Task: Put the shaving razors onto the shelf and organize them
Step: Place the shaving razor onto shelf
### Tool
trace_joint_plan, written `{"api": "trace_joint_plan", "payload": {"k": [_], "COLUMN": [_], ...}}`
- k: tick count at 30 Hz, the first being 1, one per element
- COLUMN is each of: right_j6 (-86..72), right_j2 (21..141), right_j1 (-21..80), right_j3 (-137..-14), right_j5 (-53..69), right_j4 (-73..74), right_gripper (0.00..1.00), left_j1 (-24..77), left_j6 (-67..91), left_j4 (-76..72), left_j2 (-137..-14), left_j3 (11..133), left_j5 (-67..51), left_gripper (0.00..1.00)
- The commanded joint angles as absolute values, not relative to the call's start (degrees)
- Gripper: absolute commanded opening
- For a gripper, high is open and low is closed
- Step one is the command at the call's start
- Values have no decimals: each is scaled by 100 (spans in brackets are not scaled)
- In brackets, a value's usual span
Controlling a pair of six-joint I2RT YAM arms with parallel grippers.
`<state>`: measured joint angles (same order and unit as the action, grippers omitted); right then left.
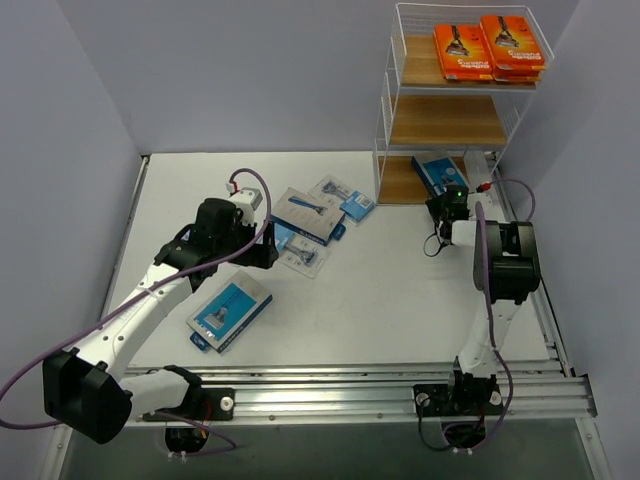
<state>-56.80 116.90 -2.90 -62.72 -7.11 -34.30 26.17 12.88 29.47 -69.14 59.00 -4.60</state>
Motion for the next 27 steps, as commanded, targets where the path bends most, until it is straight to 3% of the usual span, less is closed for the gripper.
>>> {"api": "trace_joint_plan", "payload": {"k": [1,8,16,27], "right_j6": [-5300,-4949,-3965,-3560], "right_j2": [11171,10749,10661,11381], "right_j1": [-202,-114,-35,501], "right_j3": [-6012,-5230,-4939,-5756], "right_j5": [-633,-159,211,-851], "right_j4": [-3981,-4815,-5475,-5581], "right_gripper": [40,34,2,1], "left_j1": [2637,2646,2646,2646], "left_j6": [1248,1230,1222,1204], "left_j4": [2874,2883,2892,2892], "left_j2": [-6882,-6864,-6847,-6917], "left_j3": [6170,6161,6161,6170], "left_j5": [-527,-466,-440,-422], "left_gripper": [94,94,94,94]}}
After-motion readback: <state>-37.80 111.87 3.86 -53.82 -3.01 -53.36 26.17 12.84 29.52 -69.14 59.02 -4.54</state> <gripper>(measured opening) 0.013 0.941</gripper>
